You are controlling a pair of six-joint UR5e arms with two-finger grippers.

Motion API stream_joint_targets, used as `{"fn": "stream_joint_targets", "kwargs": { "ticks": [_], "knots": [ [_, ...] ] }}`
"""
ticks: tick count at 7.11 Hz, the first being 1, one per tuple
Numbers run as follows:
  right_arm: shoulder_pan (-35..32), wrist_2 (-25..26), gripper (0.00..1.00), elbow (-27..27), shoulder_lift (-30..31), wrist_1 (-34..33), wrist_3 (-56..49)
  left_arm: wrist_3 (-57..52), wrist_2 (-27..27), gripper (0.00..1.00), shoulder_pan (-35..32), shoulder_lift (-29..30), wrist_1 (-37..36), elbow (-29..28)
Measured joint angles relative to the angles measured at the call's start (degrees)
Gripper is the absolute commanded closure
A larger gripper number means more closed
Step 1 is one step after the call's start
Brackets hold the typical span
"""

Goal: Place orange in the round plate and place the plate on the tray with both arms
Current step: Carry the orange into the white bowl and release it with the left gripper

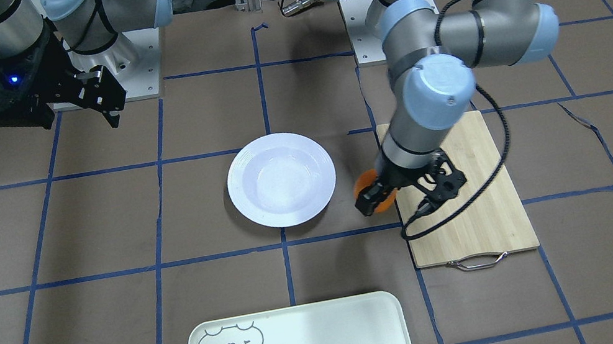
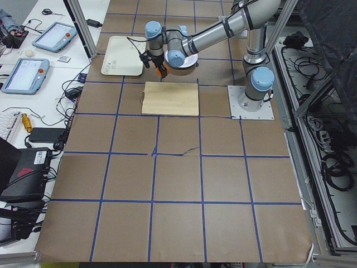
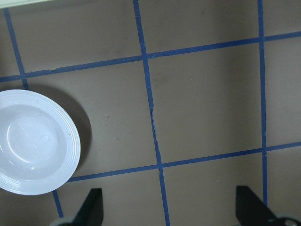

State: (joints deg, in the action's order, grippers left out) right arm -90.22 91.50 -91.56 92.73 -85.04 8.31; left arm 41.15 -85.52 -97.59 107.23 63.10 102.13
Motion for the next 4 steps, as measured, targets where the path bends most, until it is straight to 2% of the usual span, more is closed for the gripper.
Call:
{"fn": "stream_joint_targets", "kwargs": {
  "ticks": [2, 4],
  "knots": [
    [-0.04, -0.27, 0.0, 0.22, -0.1, -0.5, 0.15, 10.33, 0.44, 1.0, -10.66, 0.73, -0.01, 0.3],
    [0.01, -0.51, 0.0, 0.48, -0.2, -0.39, 0.1, 12.69, 0.42, 1.0, -16.2, 1.57, -0.8, 3.63]
  ]
}}
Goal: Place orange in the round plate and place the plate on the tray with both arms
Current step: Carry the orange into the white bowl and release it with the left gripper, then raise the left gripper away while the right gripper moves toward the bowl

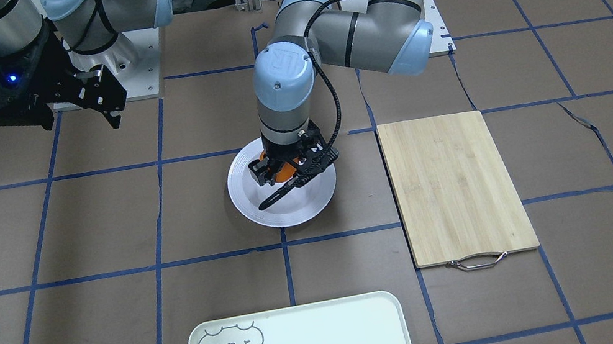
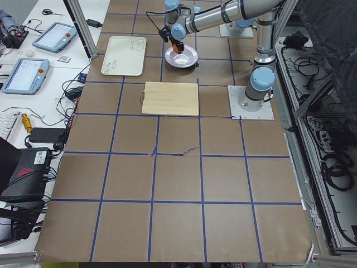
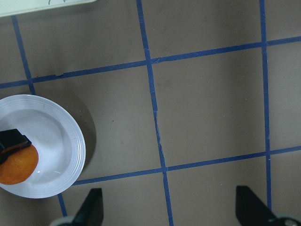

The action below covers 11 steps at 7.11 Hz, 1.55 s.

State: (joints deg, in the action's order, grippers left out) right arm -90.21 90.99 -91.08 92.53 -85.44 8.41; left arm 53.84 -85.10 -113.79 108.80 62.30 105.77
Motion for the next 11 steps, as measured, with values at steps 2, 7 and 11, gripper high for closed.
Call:
{"fn": "stream_joint_targets", "kwargs": {
  "ticks": [2, 7, 11],
  "knots": [
    [0.46, 0.23, 0.0, -0.29, -0.14, -0.05, -0.17, 0.0, -0.06, 0.01, -1.07, 1.53, -2.2, 2.65],
    [4.63, -0.84, 0.0, -1.64, -0.5, 0.36, -6.53, -9.97, -0.7, 0.0, 3.52, -1.85, 3.17, -6.3],
    [6.96, -13.12, 0.0, -7.42, -6.06, -8.15, -15.89, -44.16, -2.8, 0.0, 18.03, -11.99, 27.73, -19.92]
  ]
}}
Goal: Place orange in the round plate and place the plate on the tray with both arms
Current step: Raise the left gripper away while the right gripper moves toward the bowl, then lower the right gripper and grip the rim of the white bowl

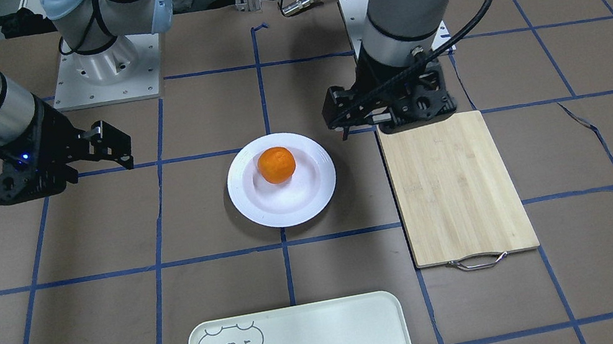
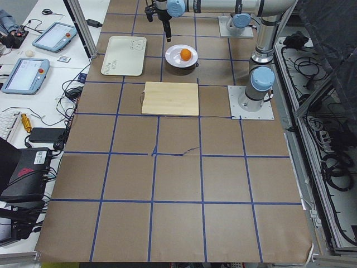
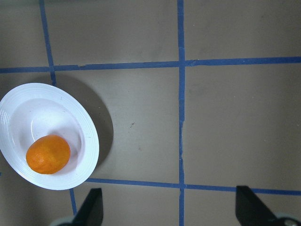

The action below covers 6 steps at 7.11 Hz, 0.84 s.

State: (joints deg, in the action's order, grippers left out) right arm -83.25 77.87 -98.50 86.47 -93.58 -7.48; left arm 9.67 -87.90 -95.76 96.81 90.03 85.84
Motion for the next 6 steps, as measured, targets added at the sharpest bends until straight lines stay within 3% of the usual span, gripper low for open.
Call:
{"fn": "stream_joint_targets", "kwargs": {
  "ticks": [2, 5, 6],
  "knots": [
    [0.07, -6.38, 0.0, -7.85, -1.32, -10.27, -3.06, -9.75, -0.52, 0.0, 4.16, -2.94, -0.35, -0.09],
    [0.02, -14.65, 0.0, -21.02, -5.72, -31.14, -3.86, -11.23, -0.6, 0.0, 4.68, -3.98, -5.66, 1.09],
    [-0.04, -17.88, 0.01, -23.74, -7.45, -35.31, -3.94, -11.33, -0.63, 0.0, 4.83, -4.02, -6.38, 1.14]
  ]
}}
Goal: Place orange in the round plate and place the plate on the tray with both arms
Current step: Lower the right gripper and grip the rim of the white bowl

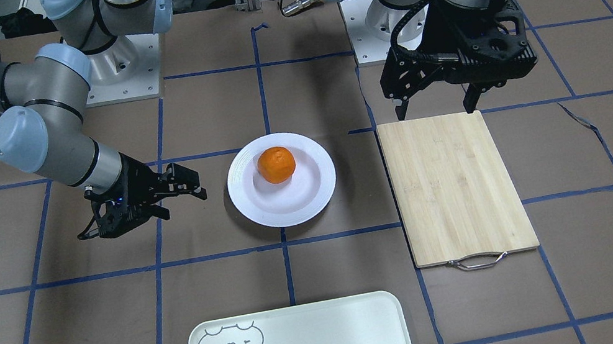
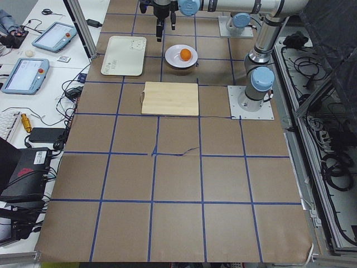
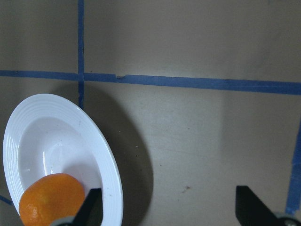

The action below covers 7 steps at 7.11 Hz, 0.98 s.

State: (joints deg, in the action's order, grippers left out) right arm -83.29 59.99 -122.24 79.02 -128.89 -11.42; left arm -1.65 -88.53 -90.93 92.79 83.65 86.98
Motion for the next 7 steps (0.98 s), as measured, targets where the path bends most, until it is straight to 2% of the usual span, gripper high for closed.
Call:
{"fn": "stream_joint_targets", "kwargs": {
  "ticks": [3, 4, 7],
  "knots": [
    [-1.4, -4.65, 0.02, -1.79, -3.57, -3.92, -0.48, -0.1, 0.02, 0.0, 0.53, 0.14, -0.56, 0.0],
    [-2.53, -6.33, 0.08, -1.89, -4.22, -4.32, -0.49, -0.1, 0.03, 0.0, 0.56, 0.05, -0.59, 0.0],
    [-6.5, -7.66, 0.08, -1.97, -5.56, -5.16, 0.04, -0.1, 0.03, 0.0, 0.58, -0.12, -0.52, 0.03]
  ]
}}
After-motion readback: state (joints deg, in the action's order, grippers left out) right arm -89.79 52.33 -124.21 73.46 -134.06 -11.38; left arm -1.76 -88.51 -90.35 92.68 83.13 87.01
